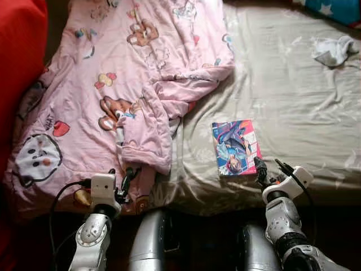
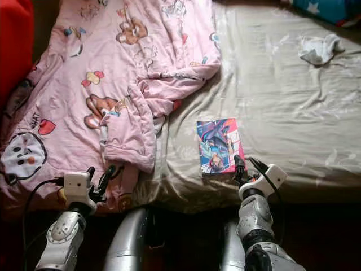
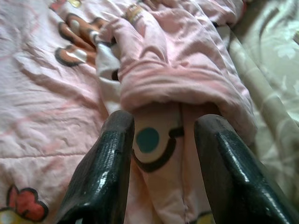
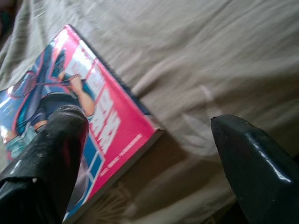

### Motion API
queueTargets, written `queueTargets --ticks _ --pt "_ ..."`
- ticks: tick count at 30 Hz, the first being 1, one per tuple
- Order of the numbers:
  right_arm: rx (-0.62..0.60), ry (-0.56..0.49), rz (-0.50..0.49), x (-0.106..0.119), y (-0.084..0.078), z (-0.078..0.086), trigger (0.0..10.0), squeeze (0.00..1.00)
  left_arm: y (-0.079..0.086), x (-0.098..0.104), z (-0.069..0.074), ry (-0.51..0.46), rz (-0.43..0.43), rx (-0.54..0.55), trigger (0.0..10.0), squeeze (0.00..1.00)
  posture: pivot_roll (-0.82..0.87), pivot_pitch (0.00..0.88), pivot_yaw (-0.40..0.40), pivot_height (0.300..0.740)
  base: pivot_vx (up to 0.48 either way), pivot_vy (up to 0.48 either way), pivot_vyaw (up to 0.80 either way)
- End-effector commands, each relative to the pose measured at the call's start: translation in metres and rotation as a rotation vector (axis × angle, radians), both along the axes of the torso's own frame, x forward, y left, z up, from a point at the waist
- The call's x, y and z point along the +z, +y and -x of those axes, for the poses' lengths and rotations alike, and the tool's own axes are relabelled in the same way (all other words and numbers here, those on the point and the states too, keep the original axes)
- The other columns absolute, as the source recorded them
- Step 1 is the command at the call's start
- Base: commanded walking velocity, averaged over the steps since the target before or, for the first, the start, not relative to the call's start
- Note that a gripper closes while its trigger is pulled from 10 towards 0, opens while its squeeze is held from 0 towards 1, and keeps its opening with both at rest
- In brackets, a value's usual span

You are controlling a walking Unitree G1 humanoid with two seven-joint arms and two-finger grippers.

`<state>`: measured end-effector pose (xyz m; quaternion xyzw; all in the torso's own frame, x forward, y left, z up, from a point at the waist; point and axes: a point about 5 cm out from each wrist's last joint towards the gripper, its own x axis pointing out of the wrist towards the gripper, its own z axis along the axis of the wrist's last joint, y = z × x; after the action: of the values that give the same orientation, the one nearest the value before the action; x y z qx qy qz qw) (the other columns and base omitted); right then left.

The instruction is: Clean up the room

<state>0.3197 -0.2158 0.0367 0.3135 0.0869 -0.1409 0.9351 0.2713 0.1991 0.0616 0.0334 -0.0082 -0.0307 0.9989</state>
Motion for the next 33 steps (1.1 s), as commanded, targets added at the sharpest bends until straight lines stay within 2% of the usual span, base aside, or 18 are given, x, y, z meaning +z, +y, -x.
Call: queueTargets --ticks 1,7,15,27,33 --pt "0.005 0.037 -0.049 -0.012 0.005 0.008 10.0 0.0 0.007 -0.005 0.009 0.037 -0.015 0.014 10.0 0.0 0.13 0.402 0.126 0.628 0.0 0.0 0.0" --pt "0.031 -0.026 -0.092 -0.009 0.008 0.006 10.0 0.0 0.009 -0.001 0.021 0.047 -0.02 0.021 10.0 0.0 0.15 0.431 0.131 0.628 0.0 0.0 0.0" --pt "0.042 -0.101 -0.122 -0.001 0.006 0.002 10.0 0.0 0.01 0.007 0.029 0.05 -0.028 0.028 10.0 0.0 0.18 0.461 0.137 0.628 0.0 0.0 0.0" --pt "-0.012 -0.194 -0.129 0.016 -0.013 -0.005 10.0 0.0 0.009 0.014 0.038 0.062 -0.029 0.036 10.0 0.0 0.19 0.505 0.142 0.628 0.0 0.0 0.0" --pt "-0.061 -0.194 -0.131 0.017 -0.024 -0.004 10.0 0.0 0.009 0.014 0.043 0.078 -0.029 0.041 10.0 0.0 0.2 0.52 0.145 0.628 0.0 0.0 0.0"
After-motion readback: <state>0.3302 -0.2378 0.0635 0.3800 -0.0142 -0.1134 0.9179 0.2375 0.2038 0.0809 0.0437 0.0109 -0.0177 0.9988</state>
